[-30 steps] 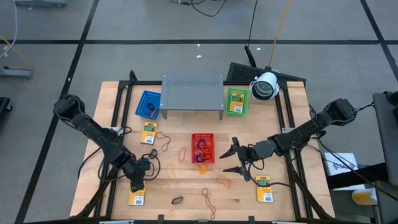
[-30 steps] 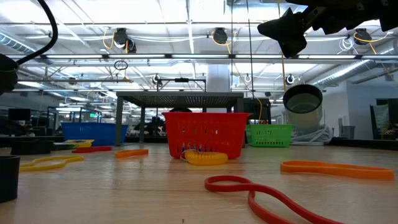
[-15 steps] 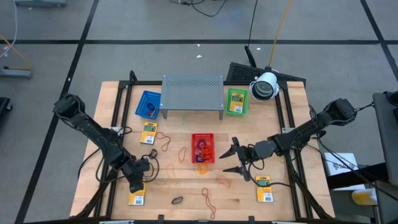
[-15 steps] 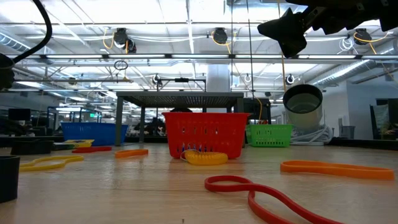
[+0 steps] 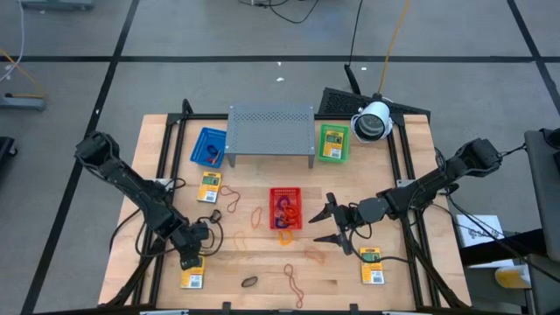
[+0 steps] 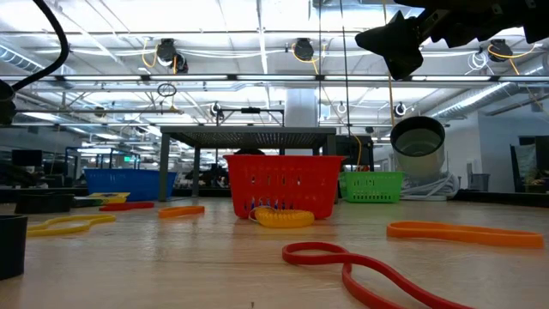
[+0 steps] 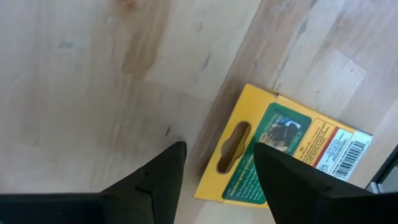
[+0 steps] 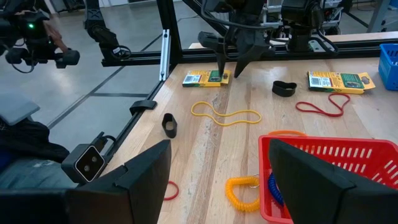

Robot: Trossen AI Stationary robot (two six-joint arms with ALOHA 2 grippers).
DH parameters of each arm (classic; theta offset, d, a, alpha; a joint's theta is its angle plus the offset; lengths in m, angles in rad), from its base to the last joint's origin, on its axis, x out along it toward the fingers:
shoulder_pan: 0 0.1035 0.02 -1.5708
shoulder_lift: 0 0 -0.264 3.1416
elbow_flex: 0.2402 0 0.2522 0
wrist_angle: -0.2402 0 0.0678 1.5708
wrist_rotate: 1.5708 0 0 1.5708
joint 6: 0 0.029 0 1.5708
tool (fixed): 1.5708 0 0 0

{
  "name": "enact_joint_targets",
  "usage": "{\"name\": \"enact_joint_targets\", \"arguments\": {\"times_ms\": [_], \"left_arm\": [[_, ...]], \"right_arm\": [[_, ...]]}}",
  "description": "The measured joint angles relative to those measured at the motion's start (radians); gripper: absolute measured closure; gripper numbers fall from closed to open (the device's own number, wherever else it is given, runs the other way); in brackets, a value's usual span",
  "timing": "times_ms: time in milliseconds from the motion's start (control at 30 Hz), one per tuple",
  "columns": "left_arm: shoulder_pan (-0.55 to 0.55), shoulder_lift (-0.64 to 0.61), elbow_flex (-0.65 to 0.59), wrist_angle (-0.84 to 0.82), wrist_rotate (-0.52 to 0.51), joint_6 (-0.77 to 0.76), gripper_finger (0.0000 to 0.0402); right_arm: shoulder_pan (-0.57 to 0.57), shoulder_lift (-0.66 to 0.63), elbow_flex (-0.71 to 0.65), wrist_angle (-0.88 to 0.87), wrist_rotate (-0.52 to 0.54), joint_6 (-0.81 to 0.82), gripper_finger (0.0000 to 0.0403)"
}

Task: Pick & Place Office Desk Supplies
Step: Put the bottom left yellow crayon box into the green basket

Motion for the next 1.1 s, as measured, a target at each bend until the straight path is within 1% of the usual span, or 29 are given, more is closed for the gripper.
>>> {"name": "enact_joint_targets", "arguments": {"times_ms": [400, 500, 633, 833, 967, 1100], "left_arm": [[-0.001, 0.000, -0.002, -0.028, -0.062, -0.025, 0.0196], [-0.001, 0.001, -0.002, -0.030, -0.073, -0.066, 0.0218], [0.000, 0.001, -0.004, -0.025, -0.087, -0.122, 0.0264], [0.000, 0.002, -0.005, 0.021, -0.092, -0.143, 0.0321], [0.000, 0.002, -0.006, 0.033, -0.080, -0.140, 0.0340], [0.002, 0.001, -0.006, 0.035, -0.054, -0.138, 0.0344]], "right_arm": [[0.000, 0.000, 0.000, 0.000, 0.000, 0.000, 0.0144], [0.000, 0.000, 0.000, 0.000, 0.000, 0.000, 0.0144], [0.000, 0.000, 0.000, 0.000, 0.000, 0.000, 0.0144], [0.000, 0.000, 0.000, 0.000, 0.000, 0.000, 0.0144], [0.000, 0.000, 0.000, -0.004, 0.000, 0.000, 0.0144], [0.000, 0.000, 0.000, -0.007, 0.000, 0.000, 0.0144]]}}
